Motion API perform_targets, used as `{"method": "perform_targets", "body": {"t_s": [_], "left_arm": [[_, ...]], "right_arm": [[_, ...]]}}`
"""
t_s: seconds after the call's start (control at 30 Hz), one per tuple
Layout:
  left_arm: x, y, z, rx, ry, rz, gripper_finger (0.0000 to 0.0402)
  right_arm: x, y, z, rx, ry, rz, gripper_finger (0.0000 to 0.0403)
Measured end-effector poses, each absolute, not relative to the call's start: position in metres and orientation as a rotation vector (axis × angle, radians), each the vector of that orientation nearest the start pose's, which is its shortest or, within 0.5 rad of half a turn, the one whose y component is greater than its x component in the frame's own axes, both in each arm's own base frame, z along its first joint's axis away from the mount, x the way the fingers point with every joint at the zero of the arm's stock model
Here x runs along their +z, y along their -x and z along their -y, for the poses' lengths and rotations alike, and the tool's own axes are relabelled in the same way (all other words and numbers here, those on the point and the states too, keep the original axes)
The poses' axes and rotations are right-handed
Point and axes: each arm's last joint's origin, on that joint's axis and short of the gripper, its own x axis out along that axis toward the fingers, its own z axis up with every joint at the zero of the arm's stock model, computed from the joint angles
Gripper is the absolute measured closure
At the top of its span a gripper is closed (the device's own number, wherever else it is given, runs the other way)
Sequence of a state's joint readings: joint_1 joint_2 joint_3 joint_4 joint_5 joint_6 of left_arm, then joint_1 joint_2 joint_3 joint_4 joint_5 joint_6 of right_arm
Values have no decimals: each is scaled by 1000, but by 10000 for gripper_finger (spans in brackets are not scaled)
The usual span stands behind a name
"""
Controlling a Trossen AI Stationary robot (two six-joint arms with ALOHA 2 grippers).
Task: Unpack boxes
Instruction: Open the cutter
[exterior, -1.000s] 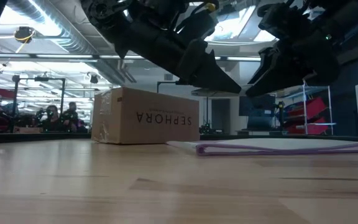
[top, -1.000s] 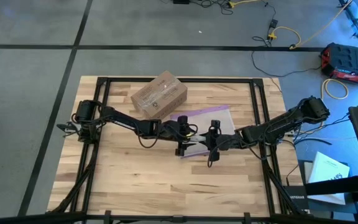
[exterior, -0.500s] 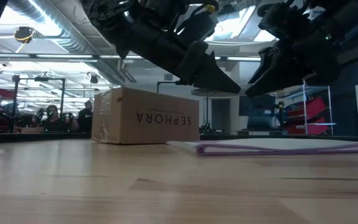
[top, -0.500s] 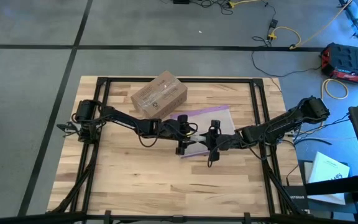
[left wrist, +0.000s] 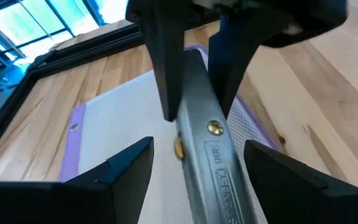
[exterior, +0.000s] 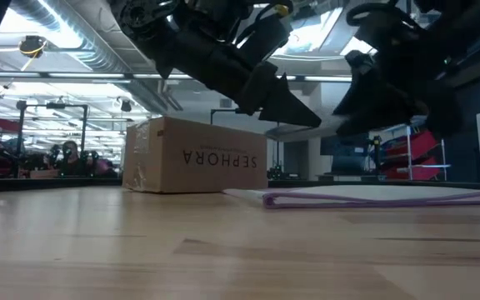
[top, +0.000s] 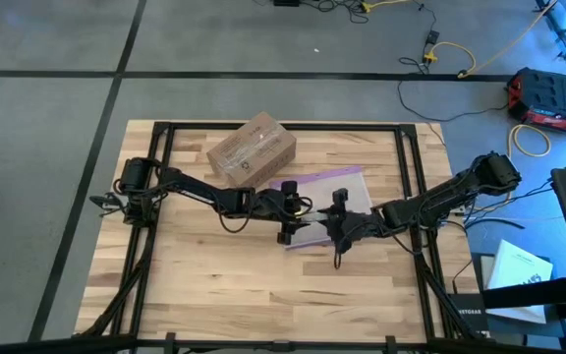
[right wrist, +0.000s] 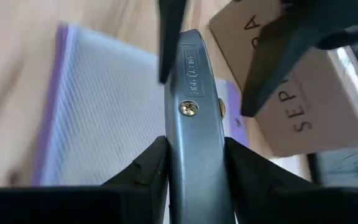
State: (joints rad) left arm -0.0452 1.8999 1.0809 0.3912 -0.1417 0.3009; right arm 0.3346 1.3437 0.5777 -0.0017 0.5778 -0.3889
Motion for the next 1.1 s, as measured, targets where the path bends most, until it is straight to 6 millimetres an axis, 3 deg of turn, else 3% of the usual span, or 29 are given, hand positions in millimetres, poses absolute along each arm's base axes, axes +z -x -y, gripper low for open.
{"method": "perform_targets", "body": {"t_s": [0.1,0.3,0.43,0.8,0.97,1.1], "left_arm": [[176,-404,14,33,-330,-433,164],[177,-405,15,36,-329,-415,164],[177,-405,15,36,-363,-416,164],[190,-405,31,259,-733,-377,164],[199,-405,38,353,-763,-335,164],[218,-401,48,370,-827,-302,164]], "right_arm": [[171,-236,-67,-96,884,-746,290],[171,-234,-68,-147,987,-766,290],[173,-235,-67,-186,934,-749,290],[185,-242,-69,-303,796,-622,290],[205,-245,-70,-331,808,-605,290],[223,-247,-70,-327,847,-609,290]]}}
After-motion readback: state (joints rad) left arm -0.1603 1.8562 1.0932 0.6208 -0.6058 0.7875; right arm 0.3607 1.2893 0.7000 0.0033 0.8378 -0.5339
